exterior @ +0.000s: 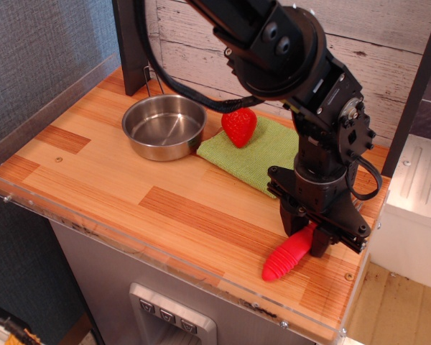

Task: Put the spoon to the left of the pot.

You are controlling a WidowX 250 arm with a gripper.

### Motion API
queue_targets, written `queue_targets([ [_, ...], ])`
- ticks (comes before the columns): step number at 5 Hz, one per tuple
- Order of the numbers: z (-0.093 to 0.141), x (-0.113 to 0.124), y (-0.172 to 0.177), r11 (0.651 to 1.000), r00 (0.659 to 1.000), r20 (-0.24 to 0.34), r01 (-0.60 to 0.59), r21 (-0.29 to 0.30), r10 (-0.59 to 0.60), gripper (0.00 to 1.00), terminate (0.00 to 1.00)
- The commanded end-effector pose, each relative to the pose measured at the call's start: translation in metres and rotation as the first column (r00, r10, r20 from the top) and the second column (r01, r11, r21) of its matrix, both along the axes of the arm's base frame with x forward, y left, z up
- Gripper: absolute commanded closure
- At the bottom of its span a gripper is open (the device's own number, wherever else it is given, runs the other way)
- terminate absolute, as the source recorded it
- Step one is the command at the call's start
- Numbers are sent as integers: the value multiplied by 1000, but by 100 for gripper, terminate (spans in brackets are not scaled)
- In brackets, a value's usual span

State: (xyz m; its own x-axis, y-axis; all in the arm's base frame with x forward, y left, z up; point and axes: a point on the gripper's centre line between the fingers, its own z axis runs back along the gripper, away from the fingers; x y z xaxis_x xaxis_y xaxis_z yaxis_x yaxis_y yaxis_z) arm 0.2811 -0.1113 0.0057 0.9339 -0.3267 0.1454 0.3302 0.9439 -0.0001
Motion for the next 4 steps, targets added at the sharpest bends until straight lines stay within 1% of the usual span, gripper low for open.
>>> queue_targets([
  [1,62,1,17,997,999,25,-26,-74,28,100,0],
  [2,97,-6,54,989,994,22,-107,-100,110,100,0],
  [3,115,-13,100,974,974,18,-224,-18,224,100,0],
  [4,114,-13,146,945,946,29,-323,61,321,100,0],
])
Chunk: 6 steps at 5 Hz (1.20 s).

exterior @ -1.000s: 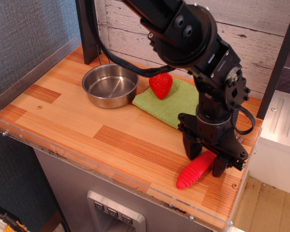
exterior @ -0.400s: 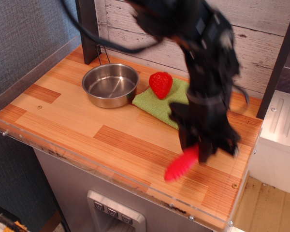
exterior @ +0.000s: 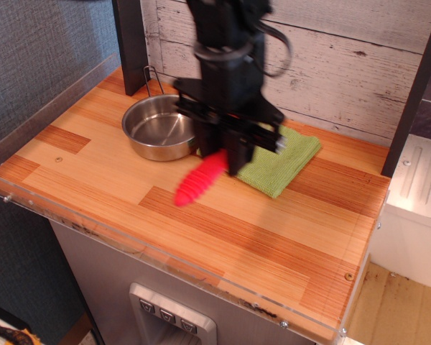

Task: Put the spoon to the left of the pot.

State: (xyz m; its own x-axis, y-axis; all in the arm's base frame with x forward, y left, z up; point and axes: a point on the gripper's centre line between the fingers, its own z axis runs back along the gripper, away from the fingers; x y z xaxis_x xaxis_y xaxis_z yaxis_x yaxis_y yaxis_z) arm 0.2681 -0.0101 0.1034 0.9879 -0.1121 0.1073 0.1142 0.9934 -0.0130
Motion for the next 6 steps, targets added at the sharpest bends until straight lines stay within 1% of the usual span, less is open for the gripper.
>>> queue_targets([
  [1,4,7,94,977,987,55,-160,142,153,100,0],
  [2,-8,21,144,968,986,67,-163,191,153,100,0],
  [3,-26,29,192,964,990,59,-136,230,126,100,0],
  [4,-42,40,212,961,993,36,-121,247,115,100,0],
  [5,-51,41,217,969,995,22,-96,228,93,100,0],
  [6,-60,40,206,982,999,23,-46,184,42,100,0],
])
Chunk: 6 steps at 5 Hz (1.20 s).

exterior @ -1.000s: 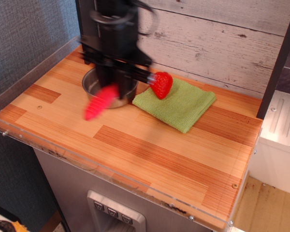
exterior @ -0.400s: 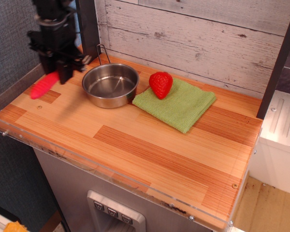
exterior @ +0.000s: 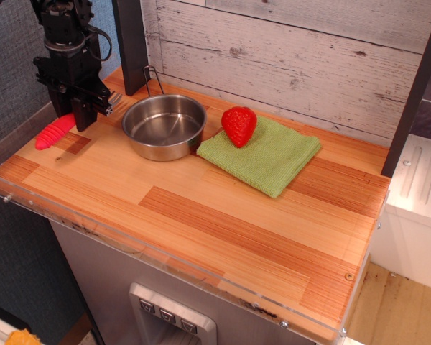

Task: Put the spoon to the left of the pot.

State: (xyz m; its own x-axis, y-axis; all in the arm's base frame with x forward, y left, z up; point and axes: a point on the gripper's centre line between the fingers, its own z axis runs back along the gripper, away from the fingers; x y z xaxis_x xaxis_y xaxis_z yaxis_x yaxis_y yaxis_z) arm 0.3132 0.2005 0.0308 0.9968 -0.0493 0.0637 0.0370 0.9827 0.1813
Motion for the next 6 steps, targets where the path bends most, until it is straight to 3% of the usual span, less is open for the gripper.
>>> queue_targets([
  [1,2,-4,-12,998,998,23,53,-33,-52,100,0],
  [2,-5,-8,-6,999,1000,-8,20,-44,-21,0,0],
  [3,6,-10,-3,998,1000,9,29,-54,-28,0,0],
  [4,51,-17,-15,997,998,61,36,-71,-32,0,0],
  [5,100,-34,-54,991,997,78,-3,-137,14,0,0],
  [6,115,-41,-99,982,998,57,33,-184,-23,0,0],
])
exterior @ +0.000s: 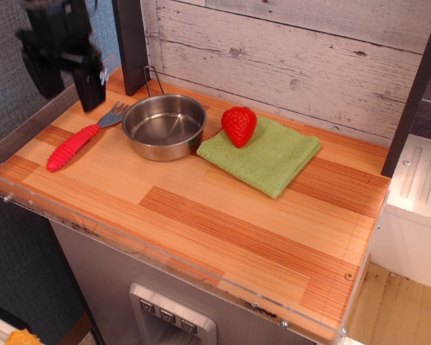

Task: Put the spoon to the left of the pot.

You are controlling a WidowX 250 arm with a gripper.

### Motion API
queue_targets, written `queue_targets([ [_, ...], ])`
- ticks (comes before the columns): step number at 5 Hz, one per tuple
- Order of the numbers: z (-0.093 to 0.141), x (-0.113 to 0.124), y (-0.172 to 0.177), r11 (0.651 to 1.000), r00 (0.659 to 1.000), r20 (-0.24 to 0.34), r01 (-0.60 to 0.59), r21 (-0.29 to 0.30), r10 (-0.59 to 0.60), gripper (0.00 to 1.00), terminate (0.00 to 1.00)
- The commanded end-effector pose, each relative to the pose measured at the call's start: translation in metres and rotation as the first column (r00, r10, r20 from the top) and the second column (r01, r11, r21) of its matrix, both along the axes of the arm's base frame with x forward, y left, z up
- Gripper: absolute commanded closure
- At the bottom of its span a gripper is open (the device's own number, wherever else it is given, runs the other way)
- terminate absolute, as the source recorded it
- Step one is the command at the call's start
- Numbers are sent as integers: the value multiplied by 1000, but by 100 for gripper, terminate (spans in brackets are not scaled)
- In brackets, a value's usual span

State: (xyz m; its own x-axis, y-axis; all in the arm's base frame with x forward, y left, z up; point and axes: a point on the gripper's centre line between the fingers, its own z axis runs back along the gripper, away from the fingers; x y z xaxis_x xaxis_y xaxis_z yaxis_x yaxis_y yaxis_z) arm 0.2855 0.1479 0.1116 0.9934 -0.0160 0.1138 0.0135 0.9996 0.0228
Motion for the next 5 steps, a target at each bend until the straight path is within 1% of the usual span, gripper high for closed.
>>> queue_targets([
  [1,25,-10,-95,992,992,-32,117,-56,-119,0,0],
  [2,15,-10,-139,986,985,-53,160,-44,-162,0,0],
  [3,11,-15,-139,993,992,-36,118,-22,-119,0,0],
  [4,12,-19,-132,987,986,-47,158,-20,-158,0,0],
  [5,12,-19,-132,987,986,-47,158,-20,-158,0,100],
])
